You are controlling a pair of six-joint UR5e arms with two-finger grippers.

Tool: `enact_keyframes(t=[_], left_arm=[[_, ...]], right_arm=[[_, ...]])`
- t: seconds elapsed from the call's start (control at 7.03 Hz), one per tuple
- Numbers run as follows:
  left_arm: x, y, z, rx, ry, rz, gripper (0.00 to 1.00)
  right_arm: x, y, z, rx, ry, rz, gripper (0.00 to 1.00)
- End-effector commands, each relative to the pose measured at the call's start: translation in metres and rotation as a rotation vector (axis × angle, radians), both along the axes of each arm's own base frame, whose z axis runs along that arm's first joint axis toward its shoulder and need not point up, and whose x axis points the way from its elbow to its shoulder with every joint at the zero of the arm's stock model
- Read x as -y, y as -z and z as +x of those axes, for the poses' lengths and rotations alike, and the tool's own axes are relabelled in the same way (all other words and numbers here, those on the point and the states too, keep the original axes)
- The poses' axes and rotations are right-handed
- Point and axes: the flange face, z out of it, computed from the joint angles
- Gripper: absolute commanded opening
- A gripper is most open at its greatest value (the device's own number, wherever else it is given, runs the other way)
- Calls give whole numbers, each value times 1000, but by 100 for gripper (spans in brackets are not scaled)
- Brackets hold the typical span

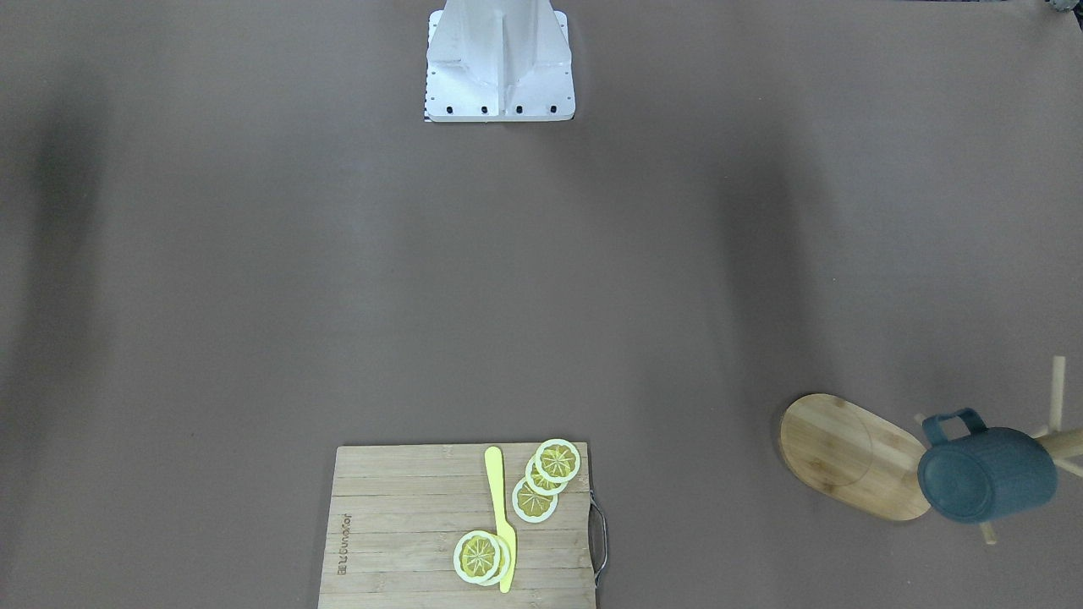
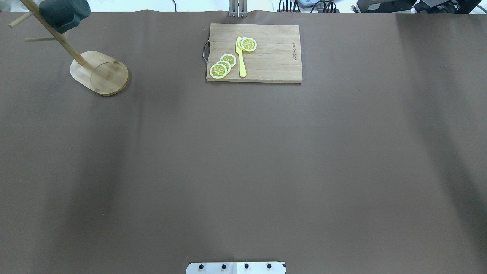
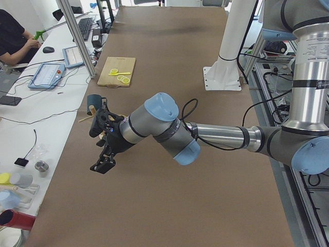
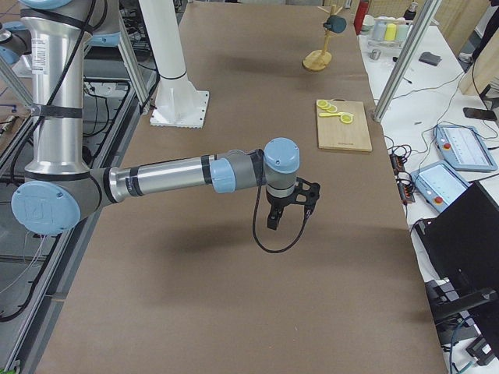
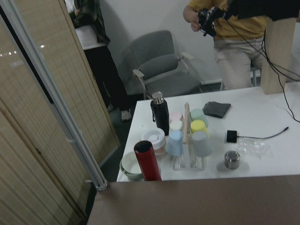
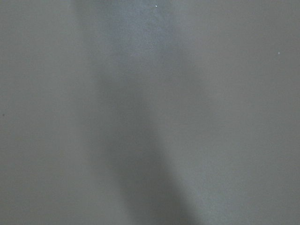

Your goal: Hang cup on storage rack

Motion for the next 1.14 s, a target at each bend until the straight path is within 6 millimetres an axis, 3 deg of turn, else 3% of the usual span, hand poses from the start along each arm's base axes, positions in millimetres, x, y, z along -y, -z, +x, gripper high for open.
enact_keyframes(t=[0.0, 0.28, 0.43, 0.57, 1.0], left_arm=[[15, 4, 52, -104, -147, -169, 98], [18, 30, 114, -114, -263, -305, 98], [14, 28, 137, -89, -337, -333, 98], [6, 4, 140, -47, -417, -365, 98], [-17, -39, 138, -18, -510, -416, 98]], right_arm=[[0, 0, -1, -2, 4, 1, 100], [0, -1, -1, -2, 4, 0, 100], [0, -1, -2, -2, 5, 0, 100], [0, -3, -2, -4, 6, -2, 100], [0, -7, -13, -4, 28, -14, 100]])
